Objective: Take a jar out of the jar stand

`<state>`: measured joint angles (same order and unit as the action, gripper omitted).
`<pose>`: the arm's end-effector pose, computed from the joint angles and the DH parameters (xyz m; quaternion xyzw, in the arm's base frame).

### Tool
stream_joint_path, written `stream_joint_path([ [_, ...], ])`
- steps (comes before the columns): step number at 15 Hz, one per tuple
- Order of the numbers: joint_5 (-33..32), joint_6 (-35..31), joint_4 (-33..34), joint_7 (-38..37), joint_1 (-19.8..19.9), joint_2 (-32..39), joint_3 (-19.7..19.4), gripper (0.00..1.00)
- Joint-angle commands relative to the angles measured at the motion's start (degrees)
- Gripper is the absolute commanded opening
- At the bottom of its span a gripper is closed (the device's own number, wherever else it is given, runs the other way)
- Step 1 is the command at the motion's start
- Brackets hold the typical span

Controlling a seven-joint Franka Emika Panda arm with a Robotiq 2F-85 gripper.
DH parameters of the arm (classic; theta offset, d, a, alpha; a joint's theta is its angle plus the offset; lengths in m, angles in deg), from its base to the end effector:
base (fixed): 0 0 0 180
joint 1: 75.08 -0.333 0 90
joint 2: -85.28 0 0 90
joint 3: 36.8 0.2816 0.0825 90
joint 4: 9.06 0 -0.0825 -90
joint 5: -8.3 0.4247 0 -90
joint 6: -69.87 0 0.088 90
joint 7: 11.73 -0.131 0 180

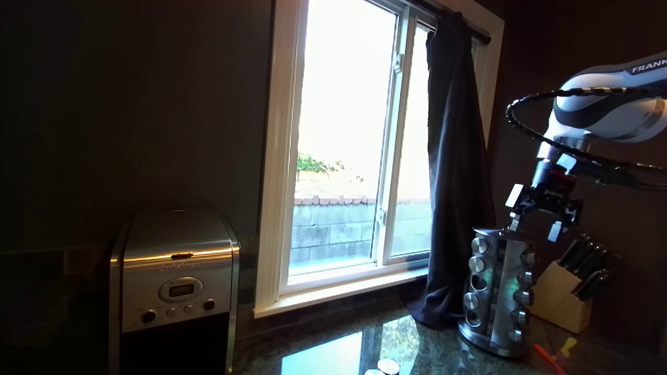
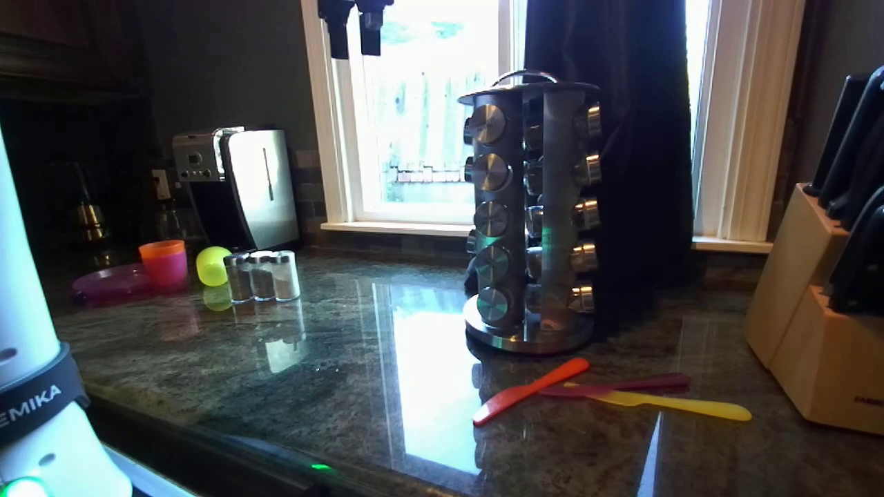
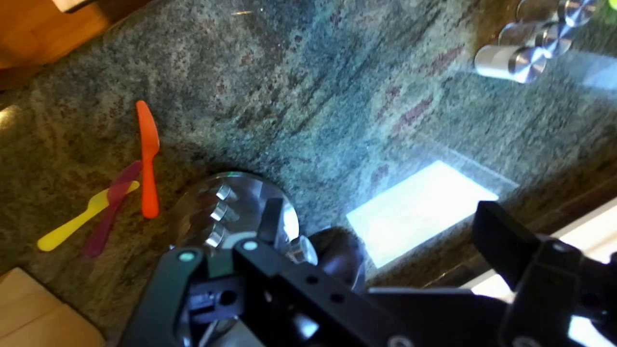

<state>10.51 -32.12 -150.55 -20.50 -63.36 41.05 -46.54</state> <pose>0.3685 -0.1406 0.4938 -0.9664 0.2422 -0.0440 0.0745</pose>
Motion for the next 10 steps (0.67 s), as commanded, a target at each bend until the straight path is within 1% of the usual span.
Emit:
stream_joint_path([
  [1, -0.32, -3.79, 3.36, -7.62, 4.1, 3.7, 1.85, 1.0],
  [6, -2.88, -10.25, 7.37, -19.12, 9.11, 8.9, 4.45, 1.0],
  [10, -6.63, -11.32, 10.52, -28.2, 12.85, 13.95, 5.88, 1.0],
])
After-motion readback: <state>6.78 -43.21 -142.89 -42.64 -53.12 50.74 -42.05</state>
